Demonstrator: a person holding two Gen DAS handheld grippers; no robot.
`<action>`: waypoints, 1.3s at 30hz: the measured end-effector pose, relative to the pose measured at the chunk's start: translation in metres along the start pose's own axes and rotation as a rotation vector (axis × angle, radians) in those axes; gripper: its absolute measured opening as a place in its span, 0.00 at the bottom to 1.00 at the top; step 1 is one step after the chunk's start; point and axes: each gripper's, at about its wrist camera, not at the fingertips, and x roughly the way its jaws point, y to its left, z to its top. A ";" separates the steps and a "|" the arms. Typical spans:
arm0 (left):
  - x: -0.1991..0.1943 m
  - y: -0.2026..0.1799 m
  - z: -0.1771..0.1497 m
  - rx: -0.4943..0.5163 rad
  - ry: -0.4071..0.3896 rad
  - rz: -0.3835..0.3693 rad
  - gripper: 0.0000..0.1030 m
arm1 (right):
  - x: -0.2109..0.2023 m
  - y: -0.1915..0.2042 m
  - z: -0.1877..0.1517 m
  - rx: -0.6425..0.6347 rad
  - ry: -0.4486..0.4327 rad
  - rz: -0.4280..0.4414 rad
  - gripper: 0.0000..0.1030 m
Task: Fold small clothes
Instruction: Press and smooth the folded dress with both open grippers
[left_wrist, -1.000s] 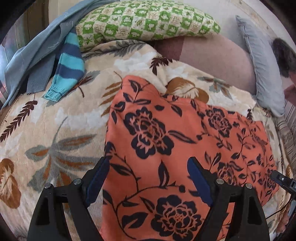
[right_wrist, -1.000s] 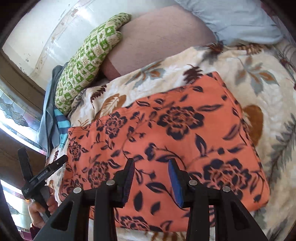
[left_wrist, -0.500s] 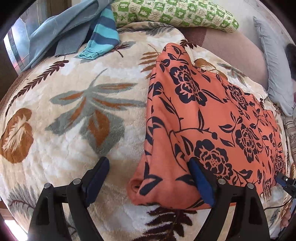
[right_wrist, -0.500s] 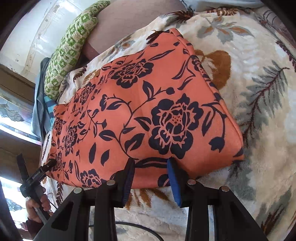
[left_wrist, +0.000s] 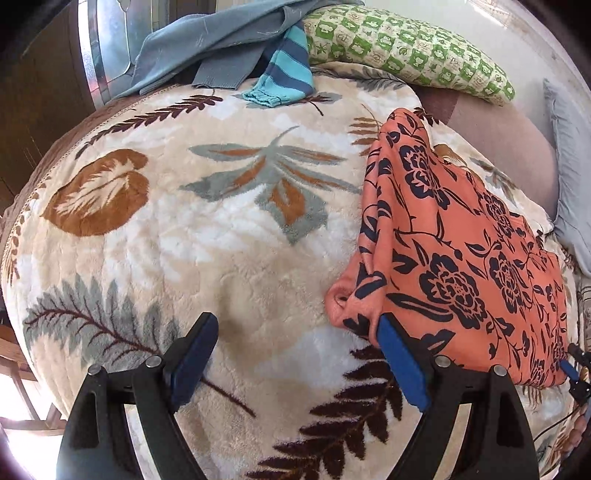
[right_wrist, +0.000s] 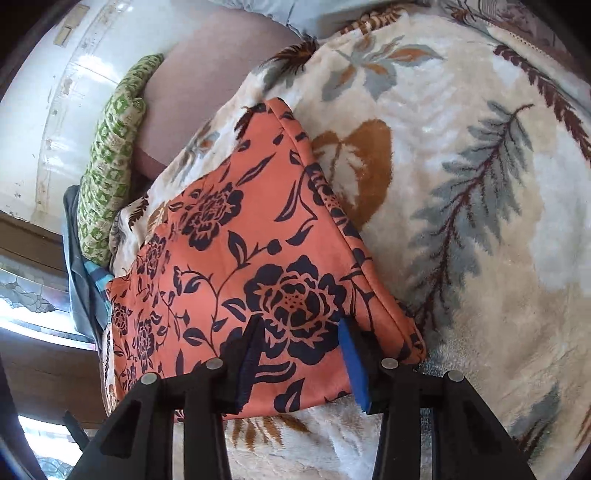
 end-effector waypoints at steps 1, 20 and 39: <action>-0.003 0.002 -0.003 -0.009 -0.002 0.010 0.86 | -0.004 0.004 0.001 -0.008 -0.015 0.025 0.44; -0.008 -0.070 -0.011 0.185 -0.159 0.001 0.92 | 0.023 0.101 -0.078 -0.287 -0.003 0.132 0.46; -0.027 -0.077 -0.013 0.259 -0.295 0.048 0.99 | -0.009 0.098 -0.092 -0.370 -0.123 0.070 0.50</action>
